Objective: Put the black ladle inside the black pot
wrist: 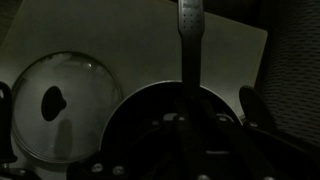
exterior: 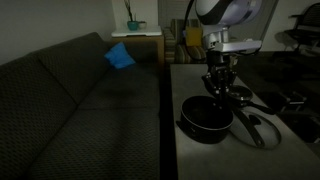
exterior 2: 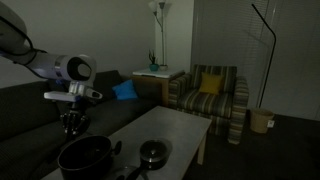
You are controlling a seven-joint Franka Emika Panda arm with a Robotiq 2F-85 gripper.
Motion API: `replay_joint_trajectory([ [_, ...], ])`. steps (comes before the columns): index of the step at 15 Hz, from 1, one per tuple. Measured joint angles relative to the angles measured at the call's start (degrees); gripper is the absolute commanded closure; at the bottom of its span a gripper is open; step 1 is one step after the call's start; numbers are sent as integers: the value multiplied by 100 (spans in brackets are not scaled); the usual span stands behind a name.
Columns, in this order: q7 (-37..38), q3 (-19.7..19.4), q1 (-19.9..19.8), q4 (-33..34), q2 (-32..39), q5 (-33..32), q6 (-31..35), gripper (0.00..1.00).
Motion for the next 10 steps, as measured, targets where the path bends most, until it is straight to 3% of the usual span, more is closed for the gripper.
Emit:
replay_joint_trajectory([
  [2, -162, 3, 50, 0, 2, -1, 160, 96],
  [3, -232, 4, 72, 0, 3, -1, 197, 83],
  [7, -324, 4, 114, 0, 3, -2, 231, 83],
  [8, -326, 4, 114, 0, 3, -2, 233, 96],
  [10, -324, 4, 114, 0, 3, -2, 234, 96],
])
